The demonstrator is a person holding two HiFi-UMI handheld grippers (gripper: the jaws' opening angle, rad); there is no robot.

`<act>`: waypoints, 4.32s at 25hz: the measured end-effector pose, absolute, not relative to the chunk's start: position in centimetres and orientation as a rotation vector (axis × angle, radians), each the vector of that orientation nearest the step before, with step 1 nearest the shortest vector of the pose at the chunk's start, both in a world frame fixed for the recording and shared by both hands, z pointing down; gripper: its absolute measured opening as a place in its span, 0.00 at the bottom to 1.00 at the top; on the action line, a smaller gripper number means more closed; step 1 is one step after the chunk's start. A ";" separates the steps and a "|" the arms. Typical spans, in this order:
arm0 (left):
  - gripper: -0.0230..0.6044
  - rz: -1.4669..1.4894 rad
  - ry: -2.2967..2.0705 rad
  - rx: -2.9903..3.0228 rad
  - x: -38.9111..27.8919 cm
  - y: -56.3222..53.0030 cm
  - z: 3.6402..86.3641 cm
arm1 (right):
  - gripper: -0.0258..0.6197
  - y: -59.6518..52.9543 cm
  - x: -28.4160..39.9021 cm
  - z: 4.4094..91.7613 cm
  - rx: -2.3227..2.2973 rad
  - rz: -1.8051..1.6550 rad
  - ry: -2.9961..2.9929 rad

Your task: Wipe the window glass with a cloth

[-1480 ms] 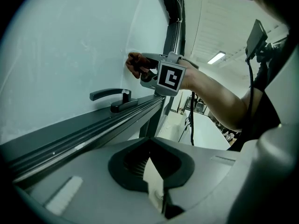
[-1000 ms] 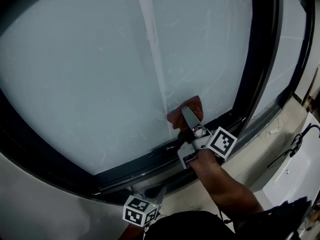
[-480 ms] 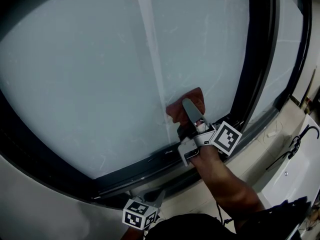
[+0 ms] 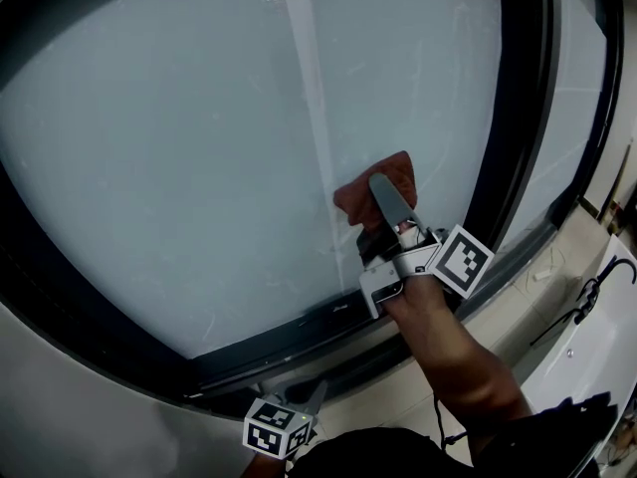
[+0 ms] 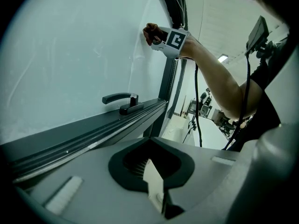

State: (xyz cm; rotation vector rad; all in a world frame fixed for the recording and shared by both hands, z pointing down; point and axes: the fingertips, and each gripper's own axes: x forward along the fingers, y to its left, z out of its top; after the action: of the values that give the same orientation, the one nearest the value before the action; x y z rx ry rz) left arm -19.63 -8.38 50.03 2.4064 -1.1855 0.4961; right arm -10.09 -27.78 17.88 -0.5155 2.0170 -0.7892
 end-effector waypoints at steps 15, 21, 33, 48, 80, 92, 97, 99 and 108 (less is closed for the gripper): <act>0.06 0.437 -1.274 2.378 -21.7 -10.1 48.8 | 0.20 -28.3 -11.0 11.0 -0.400 -0.668 2.025; 0.06 0.430 -1.306 2.381 -20.7 -9.2 47.3 | 0.20 -27.1 -9.0 7.8 -0.371 -0.619 2.011; 0.06 0.372 -1.350 2.371 -20.2 -9.0 49.0 | 0.20 -26.8 -9.3 7.5 -0.320 -0.562 2.039; 0.06 0.244 -1.419 2.352 -19.9 -10.4 44.6 | 0.21 -25.8 -8.6 9.6 -0.296 -0.576 2.165; 0.06 0.213 -1.527 2.202 -9.6 6.0 48.7 | 0.21 1.2 -2.5 48.3 -0.301 -0.542 3.140; 0.06 0.170 -1.422 2.197 -6.7 23.7 51.9 | 0.21 21.3 0.3 50.9 -0.418 -0.631 3.169; 0.06 0.165 -1.305 2.246 -1.8 27.7 53.1 | 0.21 25.7 4.2 51.5 -0.543 -0.634 3.167; 0.06 0.162 -1.287 2.260 -0.1 28.7 52.8 | 0.21 26.9 5.7 51.2 -0.558 -0.626 3.169; 0.06 0.192 -1.411 2.236 4.3 30.7 51.0 | 0.21 28.0 10.5 48.0 -0.457 -0.450 3.189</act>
State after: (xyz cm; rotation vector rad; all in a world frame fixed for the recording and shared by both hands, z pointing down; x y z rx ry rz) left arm 4.29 30.70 51.01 2.2357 -1.4109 0.1920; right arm 10.54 28.02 48.02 -0.4569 3.1893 -0.4505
